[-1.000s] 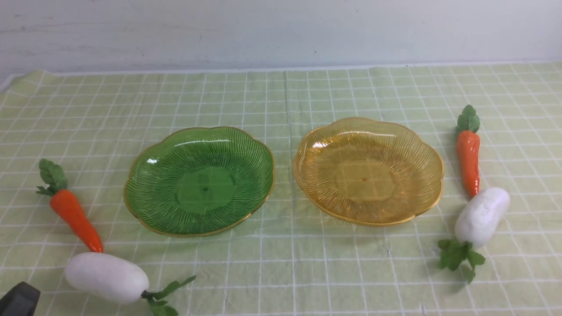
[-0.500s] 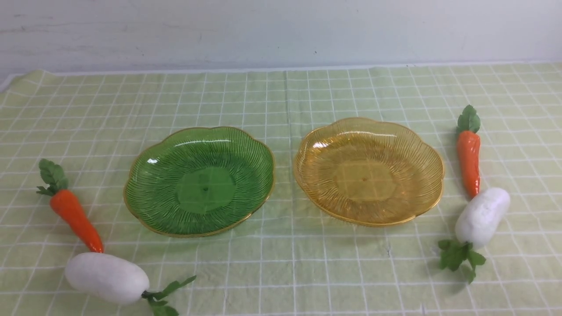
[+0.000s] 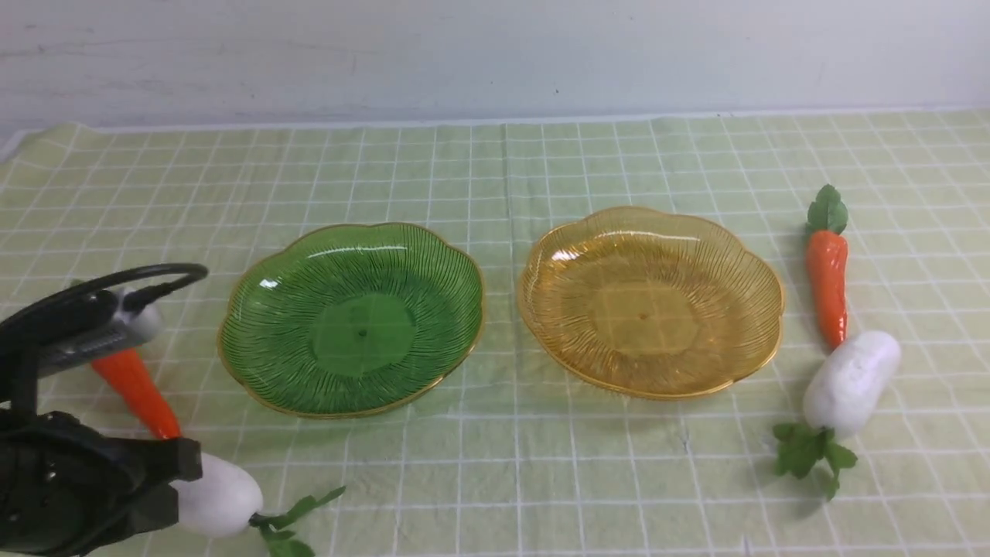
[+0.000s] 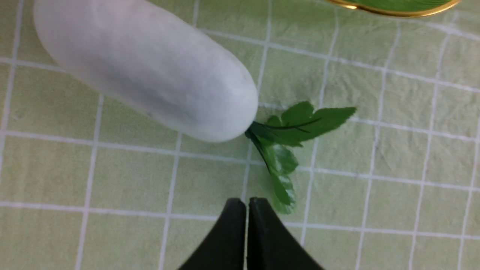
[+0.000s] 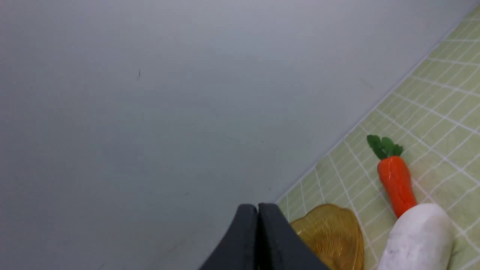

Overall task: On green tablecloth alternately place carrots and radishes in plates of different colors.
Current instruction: 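Pick up the white radish and place it in the left plate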

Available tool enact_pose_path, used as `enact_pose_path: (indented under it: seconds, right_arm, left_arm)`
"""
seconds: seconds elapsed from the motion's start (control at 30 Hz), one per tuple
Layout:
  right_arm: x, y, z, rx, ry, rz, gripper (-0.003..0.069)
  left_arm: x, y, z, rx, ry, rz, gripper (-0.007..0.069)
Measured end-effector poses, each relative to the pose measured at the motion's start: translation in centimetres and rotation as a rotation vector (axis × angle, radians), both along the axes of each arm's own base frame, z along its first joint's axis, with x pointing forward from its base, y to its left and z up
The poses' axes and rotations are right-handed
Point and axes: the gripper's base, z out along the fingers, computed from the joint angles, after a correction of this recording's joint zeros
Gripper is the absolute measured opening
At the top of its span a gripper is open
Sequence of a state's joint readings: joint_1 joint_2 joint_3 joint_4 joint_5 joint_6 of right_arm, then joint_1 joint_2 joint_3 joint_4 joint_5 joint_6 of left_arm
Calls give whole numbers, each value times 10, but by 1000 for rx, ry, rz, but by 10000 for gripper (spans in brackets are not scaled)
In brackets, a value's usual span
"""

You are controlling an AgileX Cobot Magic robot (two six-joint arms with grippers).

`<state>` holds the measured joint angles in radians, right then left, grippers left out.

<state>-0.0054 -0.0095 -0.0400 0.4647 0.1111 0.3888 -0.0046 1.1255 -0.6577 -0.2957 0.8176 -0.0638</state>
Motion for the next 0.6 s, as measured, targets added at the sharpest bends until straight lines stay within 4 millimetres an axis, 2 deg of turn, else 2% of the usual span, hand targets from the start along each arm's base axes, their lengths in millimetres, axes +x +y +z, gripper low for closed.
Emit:
enact_pose_path:
  seconds: [0.17,0.27,0.3,0.43,0.5,0.53,0.6]
  right_arm:
    - [6,13,49,-229,197,160,-15]
    - [19,20,78,-388,332,257,-15]
    - [33,23,89,-459,427,318,-15]
    - [62,31,106,-593,597,457,-15]
    - [72,35,106,-619,652,520,-15]
    - [78,38,104,-619,671,558,-15]
    - [83,42,101,-616,685,606,-15]
  left_arm:
    - [22,0,-5,-3,43,14,-2]
    - [29,0,-7,-15,59,53,26]
    - [30,1,-7,-9,58,71,57]
    - [36,9,-9,37,32,152,183]
    - [38,14,-10,37,31,213,266]
    - [39,19,-11,32,39,271,334]
    - [40,24,-13,20,54,335,402]
